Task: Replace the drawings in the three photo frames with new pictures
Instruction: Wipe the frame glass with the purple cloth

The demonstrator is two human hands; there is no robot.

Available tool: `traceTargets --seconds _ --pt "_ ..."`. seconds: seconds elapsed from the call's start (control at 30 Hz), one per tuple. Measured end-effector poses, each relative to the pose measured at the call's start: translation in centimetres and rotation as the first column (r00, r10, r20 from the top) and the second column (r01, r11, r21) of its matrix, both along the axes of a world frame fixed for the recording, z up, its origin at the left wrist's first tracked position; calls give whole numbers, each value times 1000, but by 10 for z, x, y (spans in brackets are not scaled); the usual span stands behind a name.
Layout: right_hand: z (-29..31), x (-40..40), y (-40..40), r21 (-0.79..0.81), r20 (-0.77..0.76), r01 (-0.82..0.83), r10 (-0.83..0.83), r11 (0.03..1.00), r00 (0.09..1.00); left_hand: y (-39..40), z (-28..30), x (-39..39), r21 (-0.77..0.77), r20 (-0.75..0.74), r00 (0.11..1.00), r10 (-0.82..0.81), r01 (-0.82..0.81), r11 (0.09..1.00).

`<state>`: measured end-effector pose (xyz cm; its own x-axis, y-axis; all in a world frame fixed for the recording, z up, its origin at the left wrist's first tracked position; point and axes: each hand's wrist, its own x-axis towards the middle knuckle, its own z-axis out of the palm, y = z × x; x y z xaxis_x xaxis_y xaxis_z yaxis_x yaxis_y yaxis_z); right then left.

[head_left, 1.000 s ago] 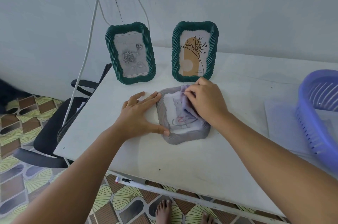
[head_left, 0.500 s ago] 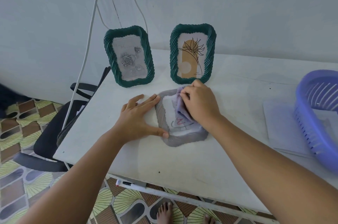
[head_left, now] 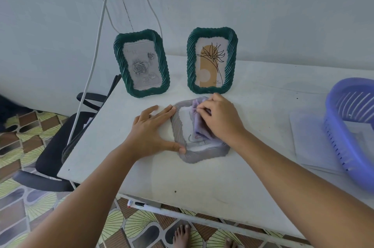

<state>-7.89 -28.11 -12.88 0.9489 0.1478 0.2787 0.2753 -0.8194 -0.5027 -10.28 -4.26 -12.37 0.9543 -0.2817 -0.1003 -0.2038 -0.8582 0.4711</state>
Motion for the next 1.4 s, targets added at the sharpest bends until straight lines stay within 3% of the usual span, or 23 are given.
traceTargets --seconds 0.1,0.23,0.33,0.5,0.63,0.73,0.93,1.1,1.3,1.4 --pt "10 -17 -18 -22 -21 -121 120 992 993 0 0 0 3 -3 1000 -9 9 1000" --pt "11 3 -18 -110 42 2 3 994 999 -1 2 1 8 -17 1000 -8 8 1000" --pt "6 11 0 -44 33 60 -59 997 998 -1 1 0 9 -13 1000 -4 4 1000" --pt "8 -11 -15 -15 -23 -119 118 993 993 0 1 1 8 -3 1000 -1 1 1000" --pt "10 2 -22 -96 43 -10 14 995 999 -1 1 1 15 -13 1000 -1 1 1000" --pt "4 11 -2 -67 27 55 -53 996 998 -1 1 1 18 -7 1000 5 -5 1000" --pt "8 -11 -27 43 -71 -191 194 981 979 -1 1 0 -7 -4 1000 8 -8 1000" --pt "2 6 -16 10 5 -54 54 999 999 -1 0 1 4 -2 1000 6 -6 1000" --pt "3 -20 -26 43 -44 -326 327 944 944 -1 0 0 -13 9 1000 11 -11 1000" --pt "7 -11 -37 63 -44 -219 222 974 974 -1 0 0 -10 1 1000 7 -7 1000"
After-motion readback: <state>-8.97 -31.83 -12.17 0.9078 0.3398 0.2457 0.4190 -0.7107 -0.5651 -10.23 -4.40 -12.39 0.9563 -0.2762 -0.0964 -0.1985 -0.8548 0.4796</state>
